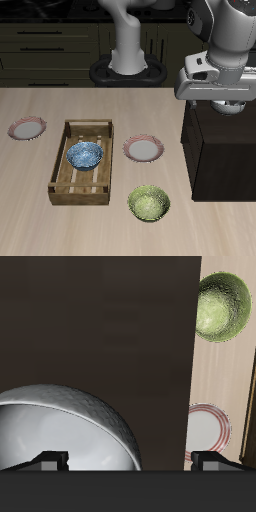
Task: Place the white bowl on the off-center plate
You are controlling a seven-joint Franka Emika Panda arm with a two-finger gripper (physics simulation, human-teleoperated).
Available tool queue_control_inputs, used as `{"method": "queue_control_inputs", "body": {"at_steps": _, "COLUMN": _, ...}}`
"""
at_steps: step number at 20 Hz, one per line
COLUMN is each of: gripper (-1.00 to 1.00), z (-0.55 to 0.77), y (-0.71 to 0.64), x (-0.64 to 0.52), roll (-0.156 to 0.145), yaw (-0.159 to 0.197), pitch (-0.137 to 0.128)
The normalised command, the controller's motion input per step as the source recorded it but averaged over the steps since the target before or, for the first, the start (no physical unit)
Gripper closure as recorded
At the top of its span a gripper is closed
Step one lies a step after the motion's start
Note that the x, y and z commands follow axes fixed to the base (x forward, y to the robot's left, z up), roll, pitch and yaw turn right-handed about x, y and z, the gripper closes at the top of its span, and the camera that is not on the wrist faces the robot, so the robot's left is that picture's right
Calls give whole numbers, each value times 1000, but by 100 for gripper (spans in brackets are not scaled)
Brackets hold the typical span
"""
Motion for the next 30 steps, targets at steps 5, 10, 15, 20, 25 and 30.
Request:
{"method": "queue_control_inputs", "body": {"at_steps": 5, "gripper": 100, "z": -76, "y": 25, "x": -53, "roll": 52, "yaw": -30, "pitch": -6}}
{"method": "queue_control_inputs", "body": {"at_steps": 10, "gripper": 100, "z": 47, "y": 10, "x": -63, "roll": 28, "yaw": -12, "pitch": -18}}
{"method": "queue_control_inputs", "body": {"at_steps": 15, "gripper": 100, "z": 133, "y": -46, "x": -41, "roll": 15, "yaw": -19, "pitch": -26}}
{"method": "queue_control_inputs", "body": {"at_steps": 20, "gripper": 100, "z": 180, "y": -104, "x": -58, "roll": -1, "yaw": -5, "pitch": -36}}
{"method": "queue_control_inputs", "body": {"at_steps": 25, "gripper": 100, "z": 218, "y": -172, "x": -172, "roll": 11, "yaw": 8, "pitch": -50}}
{"method": "queue_control_inputs", "body": {"at_steps": 30, "gripper": 100, "z": 57, "y": -403, "x": -345, "roll": 19, "yaw": 70, "pitch": -69}}
